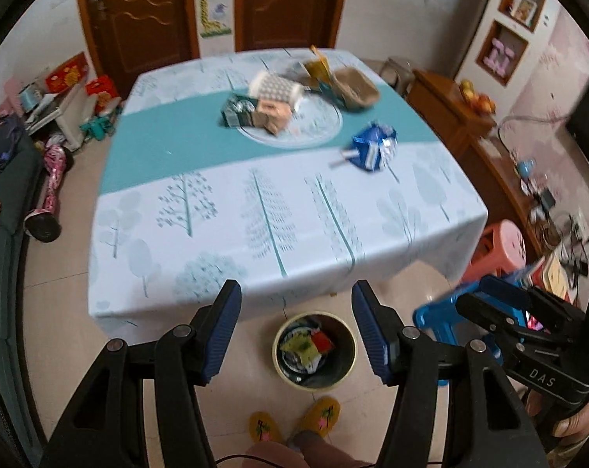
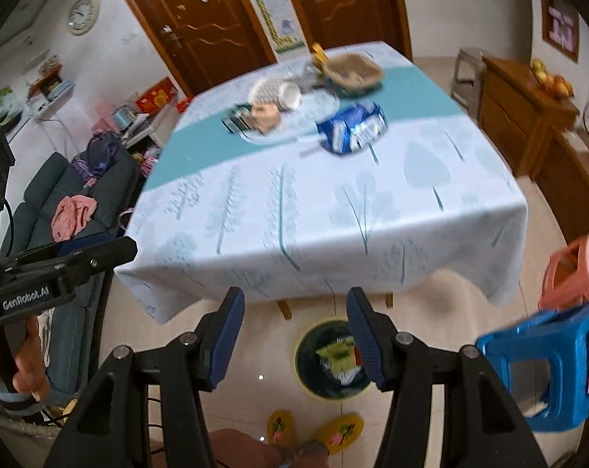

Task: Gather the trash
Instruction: 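Move both tools back over the table toward the remaining trash, then grasp the checkered paper cup with the right gripper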

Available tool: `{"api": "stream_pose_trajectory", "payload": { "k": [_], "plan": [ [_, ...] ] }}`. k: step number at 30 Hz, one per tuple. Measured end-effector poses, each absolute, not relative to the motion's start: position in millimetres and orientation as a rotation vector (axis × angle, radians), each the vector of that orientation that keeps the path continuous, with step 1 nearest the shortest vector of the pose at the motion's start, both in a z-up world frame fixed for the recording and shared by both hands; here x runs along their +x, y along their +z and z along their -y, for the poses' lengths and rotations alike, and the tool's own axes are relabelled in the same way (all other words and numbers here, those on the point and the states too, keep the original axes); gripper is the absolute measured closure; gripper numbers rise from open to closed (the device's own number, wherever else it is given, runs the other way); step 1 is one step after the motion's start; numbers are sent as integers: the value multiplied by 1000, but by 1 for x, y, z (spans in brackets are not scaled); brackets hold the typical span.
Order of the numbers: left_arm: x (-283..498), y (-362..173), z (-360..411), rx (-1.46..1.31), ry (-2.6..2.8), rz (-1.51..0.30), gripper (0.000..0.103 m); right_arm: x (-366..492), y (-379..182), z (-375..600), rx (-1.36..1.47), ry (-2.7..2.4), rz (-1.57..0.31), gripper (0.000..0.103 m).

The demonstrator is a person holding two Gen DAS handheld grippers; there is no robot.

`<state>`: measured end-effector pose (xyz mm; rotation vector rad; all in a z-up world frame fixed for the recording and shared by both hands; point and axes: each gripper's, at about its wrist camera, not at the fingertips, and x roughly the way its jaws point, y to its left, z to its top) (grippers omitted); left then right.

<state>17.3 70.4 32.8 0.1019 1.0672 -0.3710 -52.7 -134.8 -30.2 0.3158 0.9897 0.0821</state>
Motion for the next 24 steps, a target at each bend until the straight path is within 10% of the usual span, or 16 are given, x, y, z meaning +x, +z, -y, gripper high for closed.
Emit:
{"api": "stream_pose_trajectory", "payload": {
  "k": [24],
  "plan": [
    [140,49,-72,78,-375,-1041,43,48,-5,137,345,93,-937,48]
  ]
}}
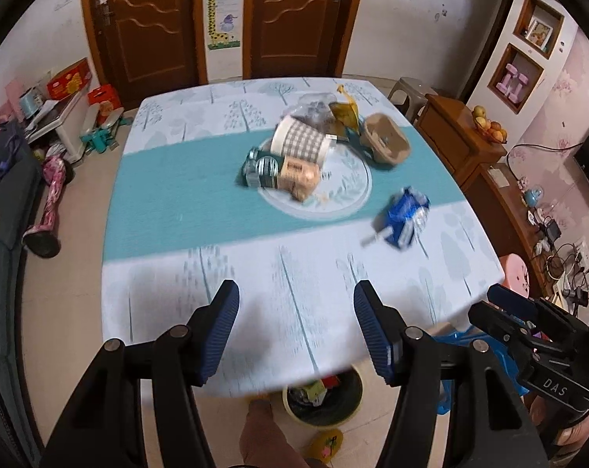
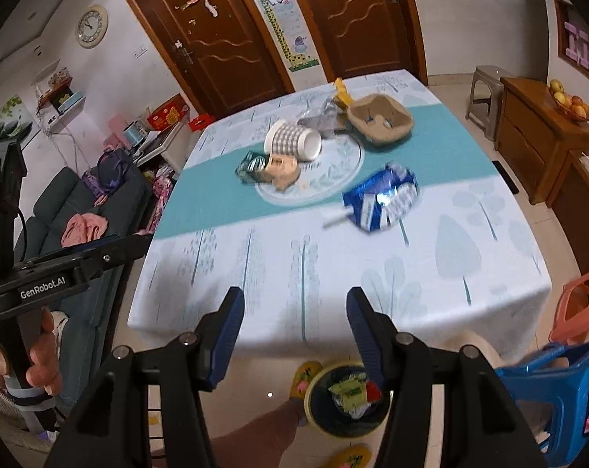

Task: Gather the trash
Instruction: 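Grasp the checkered paper cup with the right gripper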

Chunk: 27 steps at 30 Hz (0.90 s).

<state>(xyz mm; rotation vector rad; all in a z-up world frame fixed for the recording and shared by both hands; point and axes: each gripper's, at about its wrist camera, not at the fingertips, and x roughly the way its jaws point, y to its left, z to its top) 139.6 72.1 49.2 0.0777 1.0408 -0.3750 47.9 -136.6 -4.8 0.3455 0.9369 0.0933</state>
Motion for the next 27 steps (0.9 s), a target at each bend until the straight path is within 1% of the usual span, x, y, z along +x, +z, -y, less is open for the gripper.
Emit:
{"api": "stream_pose_trajectory", "payload": {
  "k": [9,16,20,27],
  "plan": [
    [287,47,-51,89,-458,-1073,42,155,-5,144,421,14,-943,48],
    [381,15,-31,82,-504,-1150,42,227,-18,162,518,-65,-956,48],
    [408,-2,-26,95,-518,-1181,42,259,-29,155,478,-55,-989,48],
    [430,-27,-35,99,-533,-1224,42,329,-55,125,292,30,-1076,48]
  ]
}}
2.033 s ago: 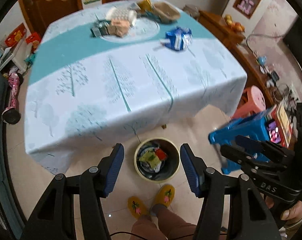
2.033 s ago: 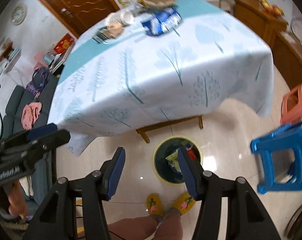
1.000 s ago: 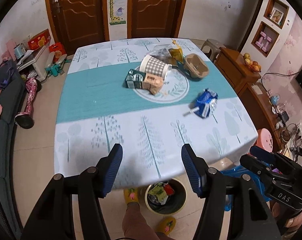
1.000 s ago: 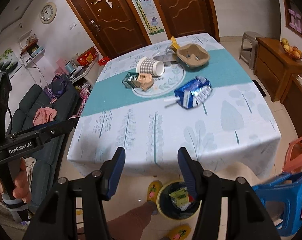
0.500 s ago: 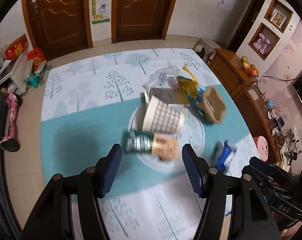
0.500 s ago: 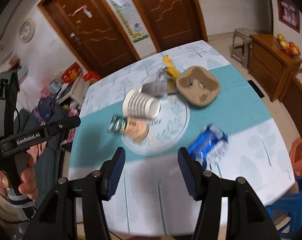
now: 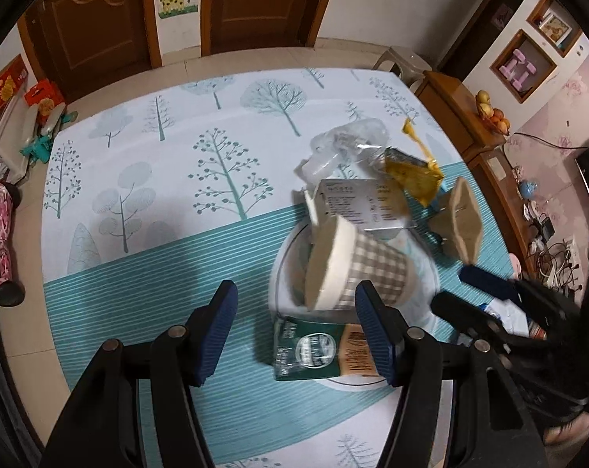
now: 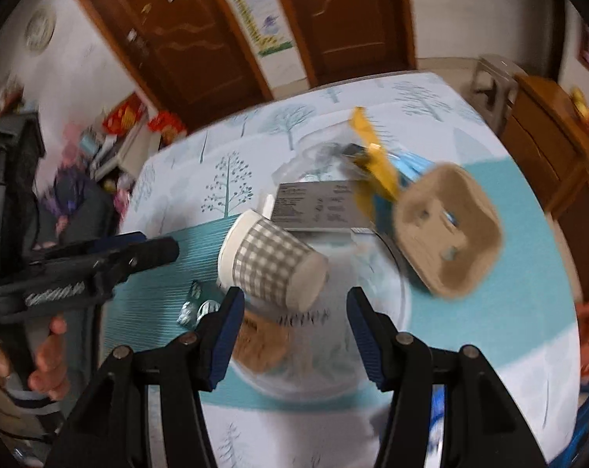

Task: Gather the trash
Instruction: 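Grasp the checkered paper cup with the right gripper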

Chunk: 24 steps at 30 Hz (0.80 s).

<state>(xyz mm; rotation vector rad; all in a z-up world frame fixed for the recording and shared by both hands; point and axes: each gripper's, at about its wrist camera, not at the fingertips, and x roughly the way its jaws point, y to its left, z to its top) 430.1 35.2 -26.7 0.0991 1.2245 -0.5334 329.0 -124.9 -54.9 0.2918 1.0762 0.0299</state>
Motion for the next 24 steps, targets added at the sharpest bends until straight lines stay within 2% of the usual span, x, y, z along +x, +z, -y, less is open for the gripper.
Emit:
{"api": "stream_pose_trajectory", "payload": {
  "k": [4,6,7,13,22,24],
  "plan": [
    [437,-35,-47,85,-532,-1242,42,365,-70,110,199,113,-1135,47],
    [442,-38,-52,79,-529,-1249,42,377,-75,102,139,150,-1155,39],
    [444,-40,-54,76,-528,-1252,42,383,-79,100,112,172,-1173,38],
    [454,-47,-65,61,-520,-1265,42,406,-104,89,15,276,-1278,38],
    [458,-46,-60,66,-539,-1262,42,421,-124,88,46,321,-1394,38],
    [458,-45,-58,67,-542,-1263,42,421,-124,88,50,327,-1375,42]
  ]
}}
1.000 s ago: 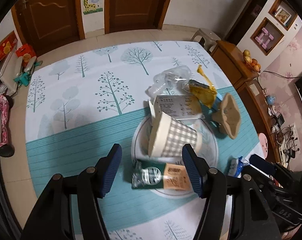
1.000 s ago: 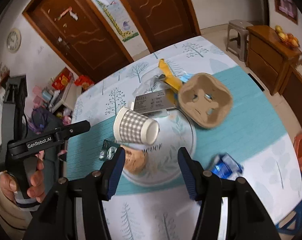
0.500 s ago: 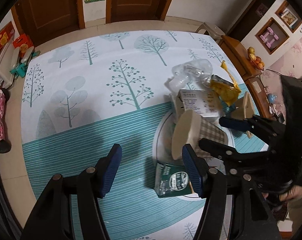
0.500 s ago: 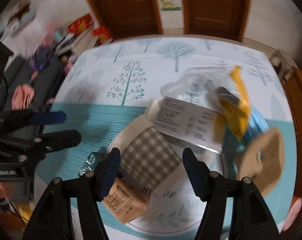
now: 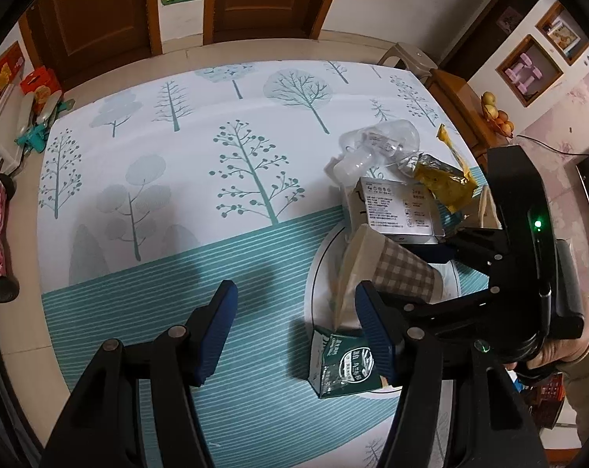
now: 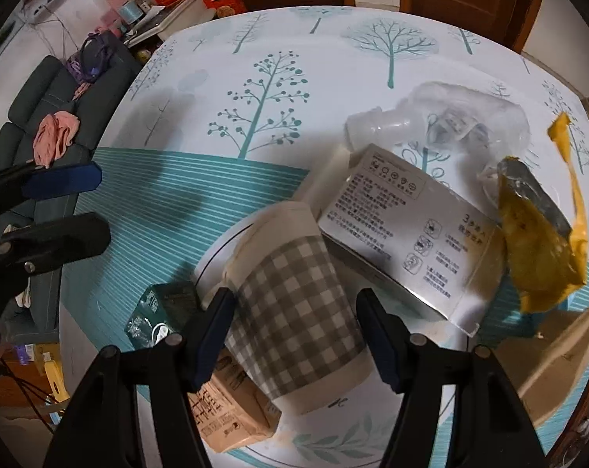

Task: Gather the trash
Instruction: 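Grasp the checkered paper cup with the right gripper, then grasp the yellow wrapper with the left gripper while the right holds the checkered cup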

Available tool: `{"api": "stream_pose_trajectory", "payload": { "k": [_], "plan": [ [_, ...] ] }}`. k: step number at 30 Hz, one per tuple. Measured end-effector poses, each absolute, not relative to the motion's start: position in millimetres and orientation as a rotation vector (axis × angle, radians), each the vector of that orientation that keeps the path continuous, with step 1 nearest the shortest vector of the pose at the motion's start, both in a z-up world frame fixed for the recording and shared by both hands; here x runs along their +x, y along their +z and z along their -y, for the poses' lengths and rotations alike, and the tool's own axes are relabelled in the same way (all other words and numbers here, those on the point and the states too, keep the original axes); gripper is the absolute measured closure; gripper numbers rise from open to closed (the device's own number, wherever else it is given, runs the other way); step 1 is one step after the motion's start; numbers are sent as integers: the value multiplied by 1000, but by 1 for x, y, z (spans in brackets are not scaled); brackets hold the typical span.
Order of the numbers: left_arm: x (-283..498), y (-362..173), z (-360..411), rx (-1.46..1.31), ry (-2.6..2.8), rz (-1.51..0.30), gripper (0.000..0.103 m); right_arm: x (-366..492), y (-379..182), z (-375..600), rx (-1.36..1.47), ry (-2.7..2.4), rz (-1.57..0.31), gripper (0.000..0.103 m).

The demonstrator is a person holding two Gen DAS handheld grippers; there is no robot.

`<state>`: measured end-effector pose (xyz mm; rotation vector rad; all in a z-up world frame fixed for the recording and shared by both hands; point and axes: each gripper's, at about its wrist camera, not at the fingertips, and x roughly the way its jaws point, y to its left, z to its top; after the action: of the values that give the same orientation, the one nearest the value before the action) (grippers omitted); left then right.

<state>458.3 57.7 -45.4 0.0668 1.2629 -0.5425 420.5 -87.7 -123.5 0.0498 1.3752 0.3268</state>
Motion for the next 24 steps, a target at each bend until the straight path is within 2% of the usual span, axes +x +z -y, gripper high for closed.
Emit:
{"api": "stream_pose_trajectory", "payload": {
  "k": [6,17,24],
  "plan": [
    [456,-38,-47,77,-565,-1249,42,402,-105,100,137,282,-1280,66],
    [455,-6,10,65,-677,-1215,42,342,-41,156,330,81,-1040,70],
    [463,-8,72,59,-731,-1236,42,315,-17,210,381,-177,-895,71]
  ]
}}
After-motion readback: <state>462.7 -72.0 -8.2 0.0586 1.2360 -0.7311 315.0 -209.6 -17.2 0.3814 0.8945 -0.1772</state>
